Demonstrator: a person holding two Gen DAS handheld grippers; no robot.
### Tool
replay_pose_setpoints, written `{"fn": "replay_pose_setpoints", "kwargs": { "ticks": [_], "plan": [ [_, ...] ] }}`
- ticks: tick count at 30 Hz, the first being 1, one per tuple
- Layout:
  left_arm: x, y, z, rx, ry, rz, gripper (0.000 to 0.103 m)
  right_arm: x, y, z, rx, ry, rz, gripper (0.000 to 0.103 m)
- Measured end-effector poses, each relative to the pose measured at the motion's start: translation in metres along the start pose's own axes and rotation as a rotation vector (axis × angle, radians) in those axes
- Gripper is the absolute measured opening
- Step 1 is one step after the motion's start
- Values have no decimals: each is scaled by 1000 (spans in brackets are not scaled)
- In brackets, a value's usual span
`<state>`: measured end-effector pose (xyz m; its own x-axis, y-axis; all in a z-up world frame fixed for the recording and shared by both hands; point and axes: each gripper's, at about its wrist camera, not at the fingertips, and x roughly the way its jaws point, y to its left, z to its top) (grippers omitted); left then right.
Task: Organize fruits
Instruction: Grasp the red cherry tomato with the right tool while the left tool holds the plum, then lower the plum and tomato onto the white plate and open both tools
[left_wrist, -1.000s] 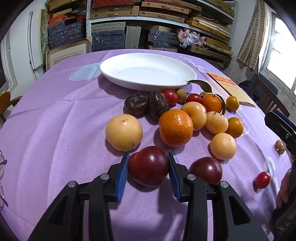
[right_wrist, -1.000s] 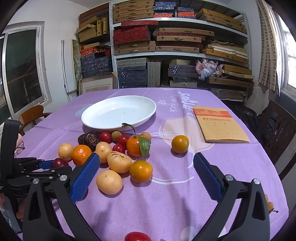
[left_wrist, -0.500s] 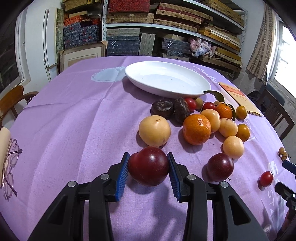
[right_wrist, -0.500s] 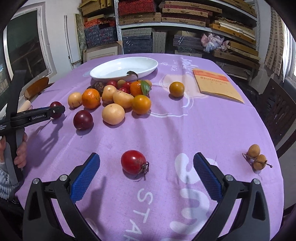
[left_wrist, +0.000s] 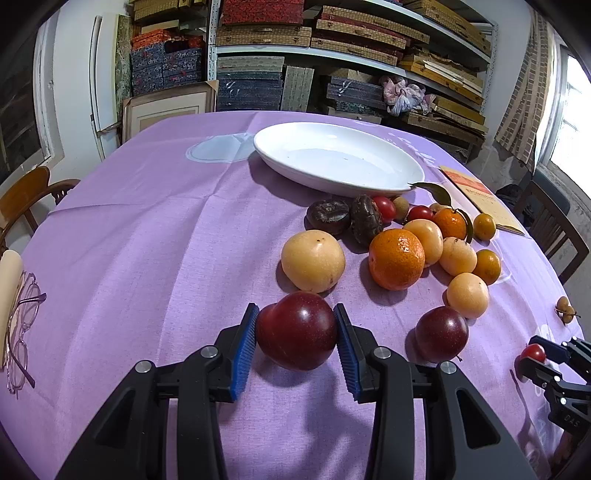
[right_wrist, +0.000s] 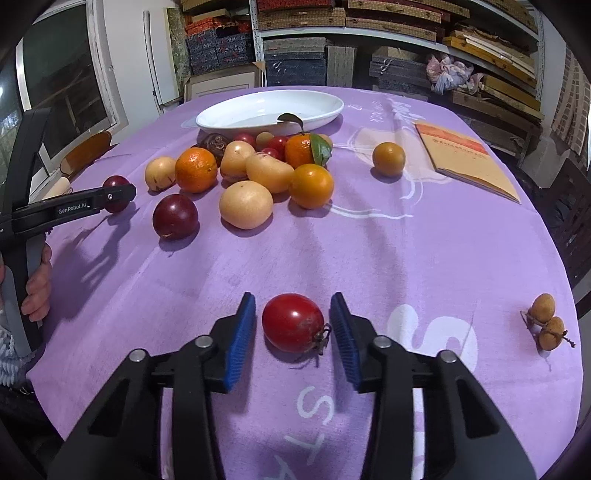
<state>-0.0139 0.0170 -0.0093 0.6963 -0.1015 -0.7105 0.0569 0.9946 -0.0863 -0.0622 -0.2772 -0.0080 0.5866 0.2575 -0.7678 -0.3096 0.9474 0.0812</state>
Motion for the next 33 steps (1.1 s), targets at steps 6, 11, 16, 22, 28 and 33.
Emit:
{"fn": "replay_pose_setpoints", "kwargs": {
  "ticks": [6, 11, 16, 22, 28, 33],
  "plan": [
    [1, -1, -1, 5, 3, -6, 41, -1, 0, -7, 1, 11, 5, 32],
    [2, -1, 0, -1, 15, -33, 41, -13, 0, -3, 2, -20, 35, 31],
    [5, 0, 30, 1, 37, -56, 41, -39, 4, 55, -45, -130, 65, 31],
    [16, -10, 99, 65, -36, -17, 41, -8, 6, 149, -73, -188, 61, 32],
    [73, -21, 147, 71, 7, -7, 41, 84, 4, 222, -78, -96, 39, 32],
    [121, -17, 165, 37, 69, -14, 41, 144, 3, 246, -92, -4, 19, 32]
  ]
}}
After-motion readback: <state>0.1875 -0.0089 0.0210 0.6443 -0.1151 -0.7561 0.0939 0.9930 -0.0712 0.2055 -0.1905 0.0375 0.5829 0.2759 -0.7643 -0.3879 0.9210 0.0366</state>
